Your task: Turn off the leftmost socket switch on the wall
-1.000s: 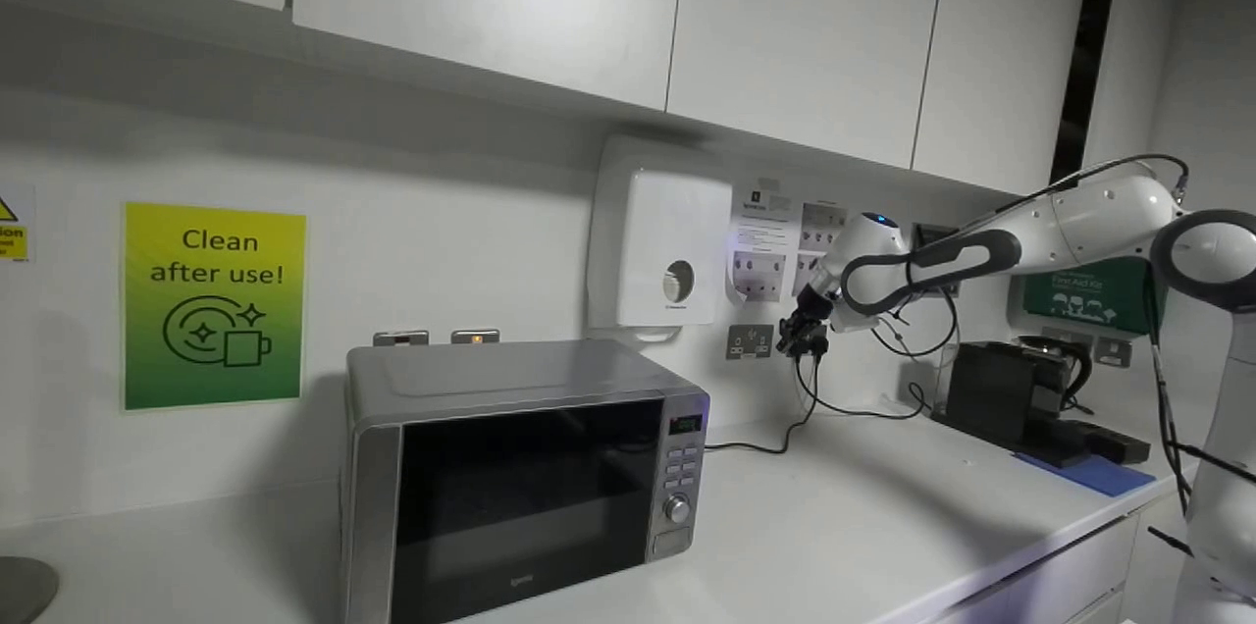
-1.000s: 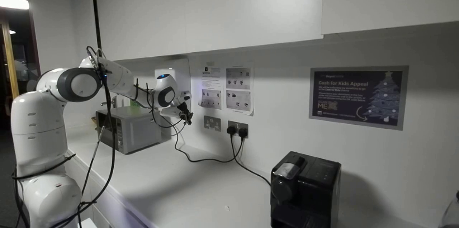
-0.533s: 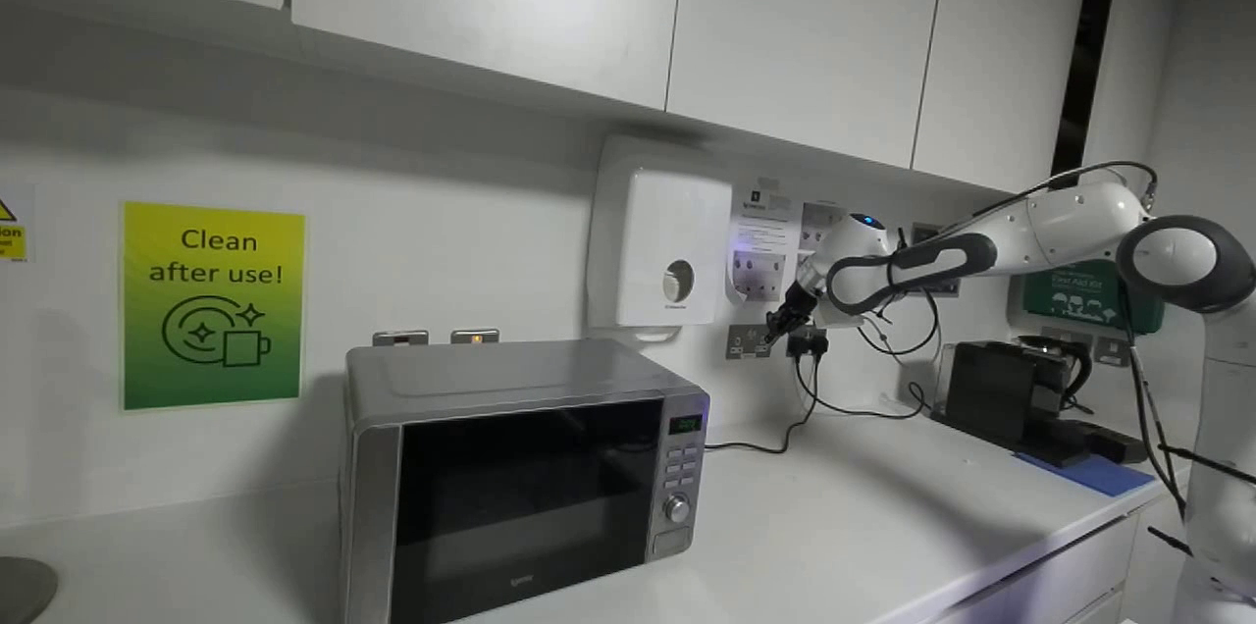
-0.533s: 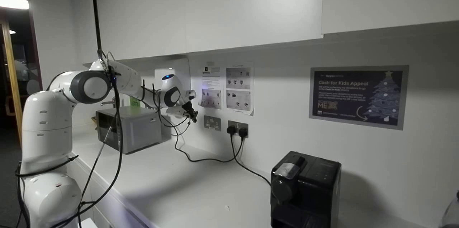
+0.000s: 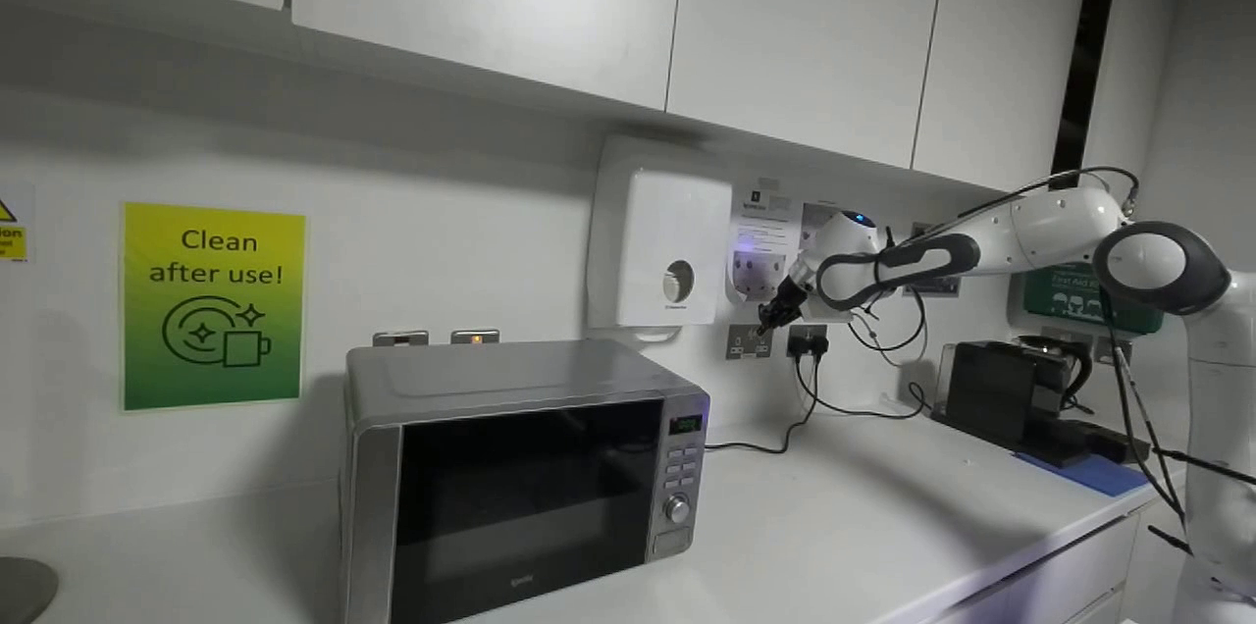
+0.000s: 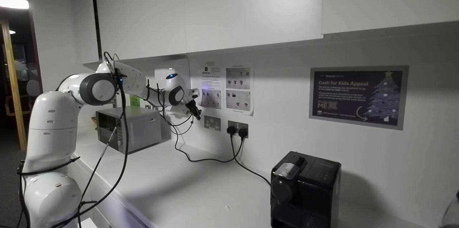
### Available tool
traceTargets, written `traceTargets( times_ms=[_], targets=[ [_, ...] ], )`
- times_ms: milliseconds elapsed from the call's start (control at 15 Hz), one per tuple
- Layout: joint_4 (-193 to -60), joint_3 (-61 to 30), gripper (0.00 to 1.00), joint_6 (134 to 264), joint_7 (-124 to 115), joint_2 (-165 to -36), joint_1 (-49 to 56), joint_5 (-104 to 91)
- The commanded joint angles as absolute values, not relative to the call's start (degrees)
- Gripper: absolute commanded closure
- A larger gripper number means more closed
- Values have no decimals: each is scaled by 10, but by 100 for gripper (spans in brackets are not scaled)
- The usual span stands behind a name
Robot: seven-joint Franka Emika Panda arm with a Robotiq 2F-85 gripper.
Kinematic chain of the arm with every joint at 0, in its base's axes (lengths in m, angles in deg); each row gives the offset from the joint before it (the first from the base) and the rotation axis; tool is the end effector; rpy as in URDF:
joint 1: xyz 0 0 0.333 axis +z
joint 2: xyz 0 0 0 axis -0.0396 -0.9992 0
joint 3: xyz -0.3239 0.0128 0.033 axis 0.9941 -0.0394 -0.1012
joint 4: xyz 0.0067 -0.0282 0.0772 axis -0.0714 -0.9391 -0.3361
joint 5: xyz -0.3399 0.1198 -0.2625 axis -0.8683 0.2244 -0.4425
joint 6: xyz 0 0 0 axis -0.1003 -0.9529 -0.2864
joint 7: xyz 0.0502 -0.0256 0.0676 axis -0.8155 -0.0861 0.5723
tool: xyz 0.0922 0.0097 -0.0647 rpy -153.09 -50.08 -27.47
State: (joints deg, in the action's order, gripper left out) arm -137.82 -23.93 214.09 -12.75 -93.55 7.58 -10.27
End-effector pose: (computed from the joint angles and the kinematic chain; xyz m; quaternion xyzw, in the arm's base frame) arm 0.6985 0.1163 0.5086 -0.9477 -0.0079 -0.3182 0.0231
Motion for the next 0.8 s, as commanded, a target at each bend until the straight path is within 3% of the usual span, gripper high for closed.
traceTargets(
  times_ms=[0, 733],
  targets=[
    [-1345, -225, 100, 2158, -151, -959, 85, -122],
    [-1324, -207, 100, 2164, -145, -983, 87, -130]
  ],
)
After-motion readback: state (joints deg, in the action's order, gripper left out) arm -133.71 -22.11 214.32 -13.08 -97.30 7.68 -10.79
